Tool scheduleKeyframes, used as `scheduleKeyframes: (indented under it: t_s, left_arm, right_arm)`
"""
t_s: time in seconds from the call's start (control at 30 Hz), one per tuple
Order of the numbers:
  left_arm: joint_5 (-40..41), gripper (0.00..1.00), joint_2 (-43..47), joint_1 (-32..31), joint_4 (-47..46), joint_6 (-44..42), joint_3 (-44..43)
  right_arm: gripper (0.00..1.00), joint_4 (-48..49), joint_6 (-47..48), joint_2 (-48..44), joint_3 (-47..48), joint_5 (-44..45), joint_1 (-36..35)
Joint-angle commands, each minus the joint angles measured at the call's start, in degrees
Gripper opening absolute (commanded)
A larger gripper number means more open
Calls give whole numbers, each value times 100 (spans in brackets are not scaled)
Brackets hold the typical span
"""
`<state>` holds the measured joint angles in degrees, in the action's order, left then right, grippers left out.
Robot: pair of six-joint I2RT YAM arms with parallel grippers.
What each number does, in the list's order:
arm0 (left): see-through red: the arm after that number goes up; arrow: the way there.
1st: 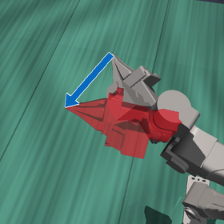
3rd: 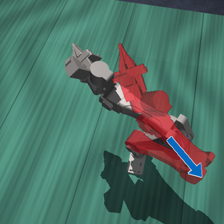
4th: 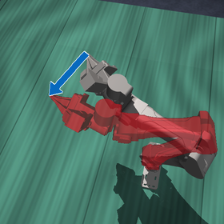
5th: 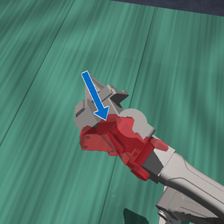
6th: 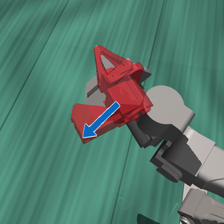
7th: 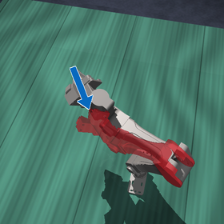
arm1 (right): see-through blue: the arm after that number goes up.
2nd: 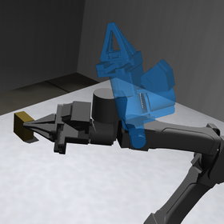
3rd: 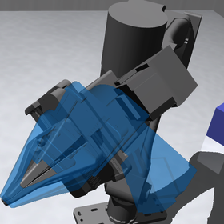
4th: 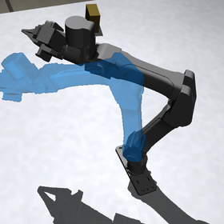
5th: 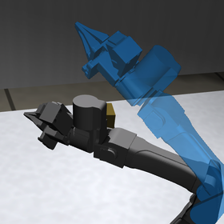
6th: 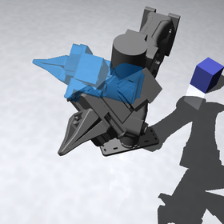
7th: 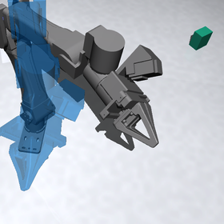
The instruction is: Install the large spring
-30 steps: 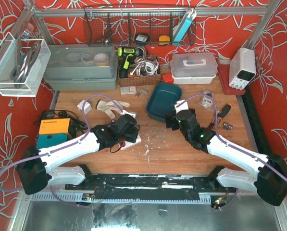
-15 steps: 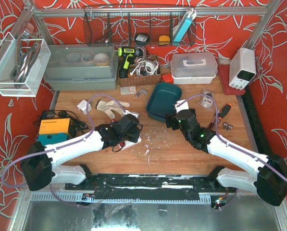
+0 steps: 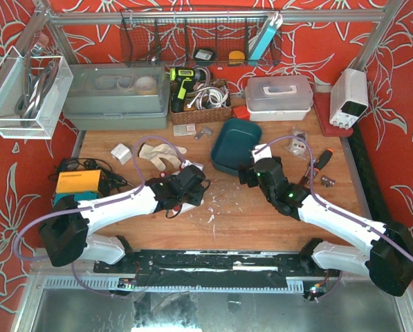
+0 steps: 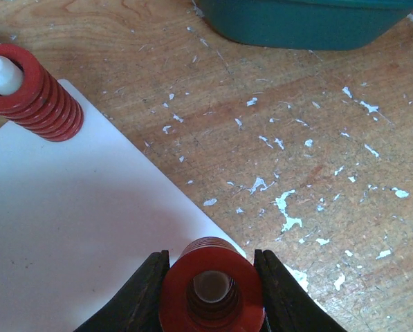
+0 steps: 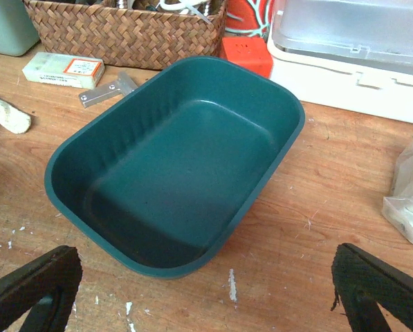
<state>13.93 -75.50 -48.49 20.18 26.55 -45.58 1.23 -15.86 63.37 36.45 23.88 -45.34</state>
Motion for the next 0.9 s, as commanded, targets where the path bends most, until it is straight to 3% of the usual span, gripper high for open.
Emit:
scheduleKeyframes:
  t_s: [0.0, 0.37, 0.63, 0.83, 0.87]
  left_arm:
    - [206, 21, -151, -38, -324, -116, 56]
    - [263, 47, -274, -38, -325, -82, 14]
    - [625, 66, 544, -38, -703, -77, -64]
    - [1625, 98, 1619, 31, -2018, -391, 368]
    - [1776, 100, 1778, 59, -2326, -499, 494]
  right_arm:
    - [99, -30, -93, 14, -96, 13, 39]
    - [99, 7, -80, -8, -135, 127, 46]
    - [99, -101, -129, -322, -89, 406, 48]
    - [99, -72, -147, -835, -100, 1489, 57]
    - [99, 44, -65, -911, -139, 1745, 54]
